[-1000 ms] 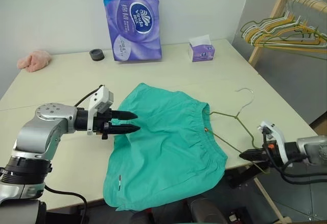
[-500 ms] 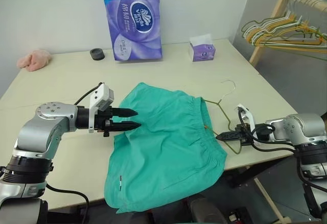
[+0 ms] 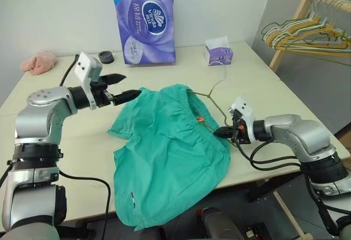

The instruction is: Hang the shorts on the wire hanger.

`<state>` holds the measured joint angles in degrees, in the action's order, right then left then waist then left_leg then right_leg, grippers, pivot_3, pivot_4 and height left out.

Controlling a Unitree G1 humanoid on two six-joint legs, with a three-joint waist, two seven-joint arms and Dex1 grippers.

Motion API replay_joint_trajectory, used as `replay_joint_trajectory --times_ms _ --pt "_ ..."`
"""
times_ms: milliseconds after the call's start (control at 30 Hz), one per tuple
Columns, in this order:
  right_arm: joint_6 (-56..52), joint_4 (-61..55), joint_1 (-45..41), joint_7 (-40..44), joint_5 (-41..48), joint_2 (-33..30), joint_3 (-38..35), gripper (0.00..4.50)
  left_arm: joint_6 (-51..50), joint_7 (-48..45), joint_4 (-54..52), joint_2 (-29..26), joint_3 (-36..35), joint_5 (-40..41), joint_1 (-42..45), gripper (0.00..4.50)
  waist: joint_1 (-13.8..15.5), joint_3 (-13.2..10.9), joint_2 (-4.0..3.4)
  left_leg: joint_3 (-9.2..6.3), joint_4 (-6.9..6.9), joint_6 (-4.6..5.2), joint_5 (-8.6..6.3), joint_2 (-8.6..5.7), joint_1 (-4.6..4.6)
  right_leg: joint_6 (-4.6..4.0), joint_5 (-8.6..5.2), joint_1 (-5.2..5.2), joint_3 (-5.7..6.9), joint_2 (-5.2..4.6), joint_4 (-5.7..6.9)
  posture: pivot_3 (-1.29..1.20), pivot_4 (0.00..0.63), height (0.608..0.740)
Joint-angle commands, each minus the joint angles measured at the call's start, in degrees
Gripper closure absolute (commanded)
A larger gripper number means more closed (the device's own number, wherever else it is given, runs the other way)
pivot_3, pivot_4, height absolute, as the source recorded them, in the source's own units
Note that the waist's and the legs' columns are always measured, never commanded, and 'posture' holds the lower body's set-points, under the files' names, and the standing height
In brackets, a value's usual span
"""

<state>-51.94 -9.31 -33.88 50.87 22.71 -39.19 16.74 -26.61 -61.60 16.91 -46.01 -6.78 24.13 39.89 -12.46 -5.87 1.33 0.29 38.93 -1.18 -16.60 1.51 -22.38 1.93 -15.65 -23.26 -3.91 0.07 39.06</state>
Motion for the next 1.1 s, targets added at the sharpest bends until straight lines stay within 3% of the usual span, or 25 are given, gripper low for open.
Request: replay_joint_trajectory --times_ms 33,133,433,767,867,1100 --pt "9.6 -2.4 -1.1 1.9 -7.0 -2.8 3.7 4.50 1.9 -9.6 -2.6 -3.5 3.6 -0.6 1.5 0.02 -0.1 0.0 0.00 -0.01 0.00 0.00 0.00 0.00 -0.02 0.00 0.00 -0.01 0.02 0.00 -0.01 -0.21 0.059 0.740" --pt "14.9 -2.3 -1.5 2.9 -11.5 -4.1 6.3 4.50 7.1 -16.5 -4.4 -6.0 8.8 -4.3 0.8 0.02 -0.2 0.0 -0.01 -0.01 -0.01 -0.01 0.00 0.00 -0.02 0.00 0.00 -0.03 0.04 0.00 0.00 -0.21 0.058 0.740" --pt "17.8 -5.0 -1.7 3.9 -15.8 -2.7 6.7 4.50 26.5 -20.5 -0.2 -4.5 18.8 -17.3 1.1 0.02 -0.2 0.0 -0.01 -0.01 0.01 -0.01 0.01 0.01 -0.01 -0.01 0.00 -0.03 0.04 0.02 0.06 -0.22 0.058 0.740" --pt "17.7 -9.2 -1.4 5.1 -16.0 -1.5 5.4 4.50 26.6 -17.8 5.2 1.8 17.9 -17.9 1.6 0.02 -0.3 0.0 -0.01 -0.04 0.04 0.00 0.01 0.01 -0.05 -0.01 0.00 -0.03 0.05 0.01 0.05 -0.23 0.059 0.740" --pt "17.6 -9.7 -1.2 5.2 -16.1 -1.3 5.2 4.50 23.7 -18.0 4.3 2.6 17.1 -16.0 0.7 0.55 -0.3 0.0 -0.01 -0.06 0.05 0.00 0.01 0.01 -0.05 -0.01 0.01 -0.03 0.07 0.01 0.06 -0.23 0.060 0.740" --pt "17.8 -10.0 -1.0 5.4 -16.6 -1.3 5.4 4.50 17.3 -17.9 -1.3 3.5 15.8 -12.8 -1.7 2.47 -0.4 0.0 -0.01 -0.09 0.06 0.00 0.01 0.01 -0.05 -0.02 0.01 -0.03 0.09 0.00 0.09 -0.23 0.060 0.740"
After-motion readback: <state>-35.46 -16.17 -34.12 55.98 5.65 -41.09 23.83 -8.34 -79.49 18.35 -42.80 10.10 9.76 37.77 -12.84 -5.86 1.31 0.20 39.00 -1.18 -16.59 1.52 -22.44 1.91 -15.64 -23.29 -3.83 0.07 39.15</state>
